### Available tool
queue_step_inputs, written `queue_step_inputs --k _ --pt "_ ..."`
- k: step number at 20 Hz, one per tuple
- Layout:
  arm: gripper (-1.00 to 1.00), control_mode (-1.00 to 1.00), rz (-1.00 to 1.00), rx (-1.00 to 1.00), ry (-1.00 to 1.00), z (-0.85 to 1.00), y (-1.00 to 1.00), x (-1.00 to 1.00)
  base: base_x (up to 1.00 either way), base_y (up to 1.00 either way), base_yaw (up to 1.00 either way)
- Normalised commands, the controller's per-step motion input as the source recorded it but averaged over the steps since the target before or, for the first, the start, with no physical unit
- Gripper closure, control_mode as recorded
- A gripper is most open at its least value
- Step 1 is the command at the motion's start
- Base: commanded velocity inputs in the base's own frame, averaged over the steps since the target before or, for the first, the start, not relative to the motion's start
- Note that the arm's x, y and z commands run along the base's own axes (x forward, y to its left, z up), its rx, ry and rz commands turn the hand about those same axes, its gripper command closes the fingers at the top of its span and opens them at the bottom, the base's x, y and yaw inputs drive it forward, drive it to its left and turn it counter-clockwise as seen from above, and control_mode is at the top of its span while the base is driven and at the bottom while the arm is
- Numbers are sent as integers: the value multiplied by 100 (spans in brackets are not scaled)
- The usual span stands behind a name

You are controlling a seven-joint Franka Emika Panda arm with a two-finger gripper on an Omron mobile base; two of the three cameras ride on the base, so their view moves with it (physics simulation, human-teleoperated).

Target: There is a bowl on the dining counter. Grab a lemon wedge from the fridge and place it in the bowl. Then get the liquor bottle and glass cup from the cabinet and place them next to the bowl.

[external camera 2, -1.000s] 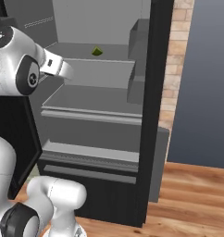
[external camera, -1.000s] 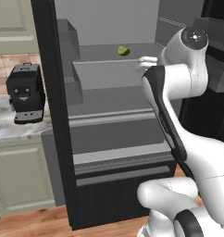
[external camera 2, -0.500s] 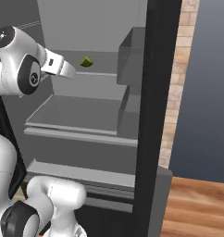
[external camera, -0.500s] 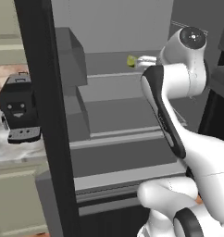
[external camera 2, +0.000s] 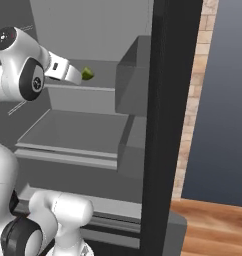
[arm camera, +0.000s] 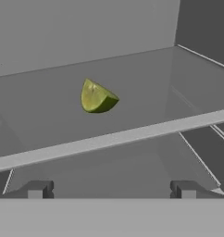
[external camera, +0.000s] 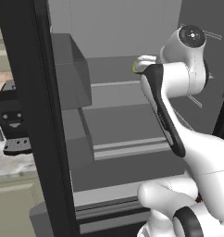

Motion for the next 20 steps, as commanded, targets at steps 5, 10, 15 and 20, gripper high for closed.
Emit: queue_step_inputs --k 5,10,15,20 --pt "-100 -100 0 0 0 1 -7 16 19 -11 1" --pt "-100 -100 1 0 1 2 -10 52 0 0 0" --pt "-100 -100 1 0 8 0 -3 49 0 0 0" --pt "-100 -100 5 0 13 0 0 56 0 0 0"
